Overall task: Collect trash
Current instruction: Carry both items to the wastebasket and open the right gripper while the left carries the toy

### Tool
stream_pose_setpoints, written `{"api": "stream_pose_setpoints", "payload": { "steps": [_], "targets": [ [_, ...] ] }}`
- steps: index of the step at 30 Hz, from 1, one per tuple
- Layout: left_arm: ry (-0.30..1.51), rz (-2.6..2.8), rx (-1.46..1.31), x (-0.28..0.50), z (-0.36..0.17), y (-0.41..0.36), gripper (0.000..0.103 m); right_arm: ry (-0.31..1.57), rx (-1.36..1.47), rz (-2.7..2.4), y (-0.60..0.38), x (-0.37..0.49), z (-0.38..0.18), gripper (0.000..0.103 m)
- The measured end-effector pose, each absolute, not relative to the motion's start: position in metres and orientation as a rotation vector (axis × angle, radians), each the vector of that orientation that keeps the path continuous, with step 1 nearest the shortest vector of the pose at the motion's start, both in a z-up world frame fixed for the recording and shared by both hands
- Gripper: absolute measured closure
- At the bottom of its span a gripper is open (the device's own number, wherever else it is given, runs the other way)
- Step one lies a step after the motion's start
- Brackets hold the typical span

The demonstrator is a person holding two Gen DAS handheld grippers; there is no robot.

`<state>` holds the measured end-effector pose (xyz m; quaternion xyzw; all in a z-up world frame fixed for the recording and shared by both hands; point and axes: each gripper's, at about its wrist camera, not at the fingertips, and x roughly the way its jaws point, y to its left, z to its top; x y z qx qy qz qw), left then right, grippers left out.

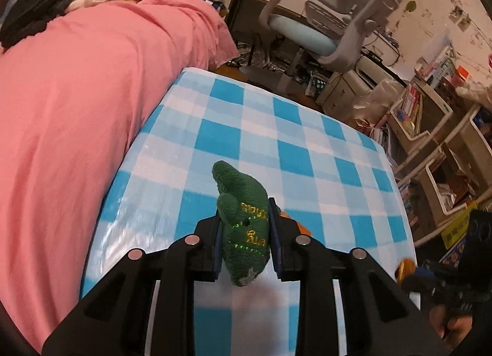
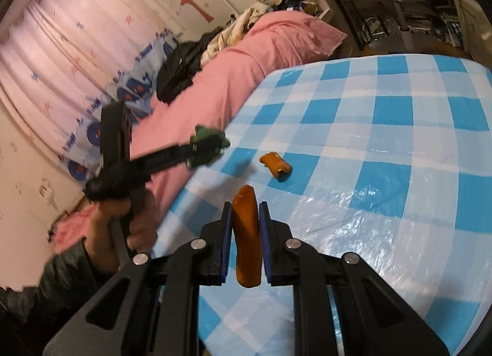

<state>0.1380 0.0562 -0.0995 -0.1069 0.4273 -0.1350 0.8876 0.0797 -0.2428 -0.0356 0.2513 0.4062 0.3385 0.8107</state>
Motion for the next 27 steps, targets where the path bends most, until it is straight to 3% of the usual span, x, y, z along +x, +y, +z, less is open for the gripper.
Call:
{"api": "stream_pose_setpoints", "payload": {
  "steps": [12,27],
  "targets": [
    [0.82,-0.29,-0.174,0.047,-0.075,0.054,0.079,0.81,0.607,0.767,-0.241,0.016,-0.03,0.085],
    [0.814,-0.244,-0.081,-0.034,-0.076,0.049,0.078,0.909,0.604,0.849,-0.214,-0.061,-0.05,0.085]
  ]
}}
